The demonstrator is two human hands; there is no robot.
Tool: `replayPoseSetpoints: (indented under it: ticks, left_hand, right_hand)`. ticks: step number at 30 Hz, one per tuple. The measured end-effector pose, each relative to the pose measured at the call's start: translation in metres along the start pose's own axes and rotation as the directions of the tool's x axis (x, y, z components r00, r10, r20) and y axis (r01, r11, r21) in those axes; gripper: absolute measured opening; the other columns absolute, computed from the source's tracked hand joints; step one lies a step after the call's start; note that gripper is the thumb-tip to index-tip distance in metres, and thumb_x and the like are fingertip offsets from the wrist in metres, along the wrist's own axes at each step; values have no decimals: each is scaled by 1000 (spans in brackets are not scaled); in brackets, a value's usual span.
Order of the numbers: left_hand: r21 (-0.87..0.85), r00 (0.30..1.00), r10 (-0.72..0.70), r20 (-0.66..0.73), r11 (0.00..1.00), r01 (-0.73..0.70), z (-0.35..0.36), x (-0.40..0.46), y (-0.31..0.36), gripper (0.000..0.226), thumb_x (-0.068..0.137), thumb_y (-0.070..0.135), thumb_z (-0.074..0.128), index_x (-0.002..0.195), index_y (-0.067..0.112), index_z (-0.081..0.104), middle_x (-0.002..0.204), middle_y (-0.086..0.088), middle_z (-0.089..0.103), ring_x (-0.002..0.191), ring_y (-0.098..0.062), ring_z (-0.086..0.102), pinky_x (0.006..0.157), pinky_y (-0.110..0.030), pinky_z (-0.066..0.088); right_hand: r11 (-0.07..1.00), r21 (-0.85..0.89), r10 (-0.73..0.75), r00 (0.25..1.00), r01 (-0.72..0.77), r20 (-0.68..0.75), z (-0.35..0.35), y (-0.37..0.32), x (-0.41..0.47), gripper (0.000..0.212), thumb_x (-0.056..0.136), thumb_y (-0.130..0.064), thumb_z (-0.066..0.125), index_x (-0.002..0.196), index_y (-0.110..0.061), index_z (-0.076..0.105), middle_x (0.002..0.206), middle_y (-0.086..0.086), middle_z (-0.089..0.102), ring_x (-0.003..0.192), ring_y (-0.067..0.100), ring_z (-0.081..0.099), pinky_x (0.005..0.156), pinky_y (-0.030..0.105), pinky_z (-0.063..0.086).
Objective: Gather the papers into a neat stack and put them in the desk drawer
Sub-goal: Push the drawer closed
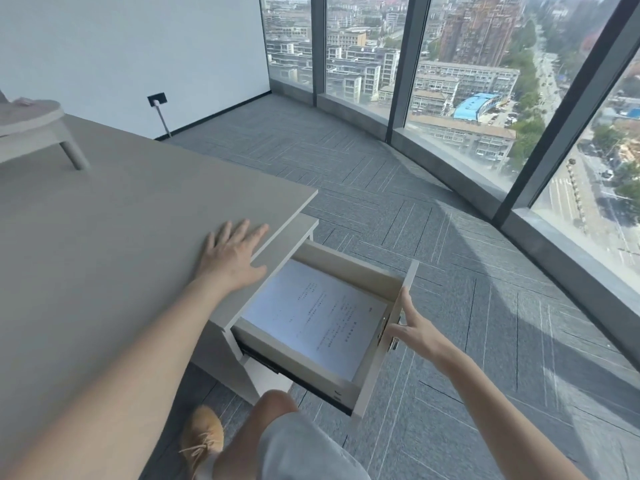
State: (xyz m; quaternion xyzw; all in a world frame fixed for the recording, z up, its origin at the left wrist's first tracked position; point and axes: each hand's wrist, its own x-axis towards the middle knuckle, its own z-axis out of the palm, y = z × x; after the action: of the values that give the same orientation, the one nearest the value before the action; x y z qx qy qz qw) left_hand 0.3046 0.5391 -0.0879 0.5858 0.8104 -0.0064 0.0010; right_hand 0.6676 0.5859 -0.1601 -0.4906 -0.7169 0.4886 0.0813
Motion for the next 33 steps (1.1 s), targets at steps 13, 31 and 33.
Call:
replayPoseSetpoints:
  ticks: [13, 31, 33]
  left_hand:
    - [-39, 1000, 11, -10, 999, -12, -3, -3, 1, 86, 83, 48, 56, 156, 43, 10, 168, -1, 8, 153, -32, 5, 122, -52, 6]
    - [-33, 1000, 2, -17, 999, -2, -3, -2, 2, 84, 83, 46, 55, 155, 44, 12, 168, -1, 10, 153, -32, 7, 121, -53, 7]
    - [-32, 1000, 2, -22, 1000, -2, -2, -2, 1, 84, 83, 46, 54, 155, 44, 11, 168, -1, 10, 153, -32, 7, 121, -53, 7]
  right_hand:
    - [983, 177, -63, 990, 40, 129, 39, -33, 49, 123, 81, -33, 79, 154, -48, -18, 168, -12, -9, 146, 29, 39, 119, 51, 25]
    - [927, 368, -133, 980, 71, 147, 74, -64, 104, 135, 75, -24, 88, 157, -35, -19, 170, -4, -3, 149, 36, 32, 120, 51, 29]
    - [925, 372, -139, 979, 75, 147, 77, -68, 109, 134, 77, -22, 87, 158, -33, -19, 170, -2, -3, 149, 35, 31, 119, 49, 28]
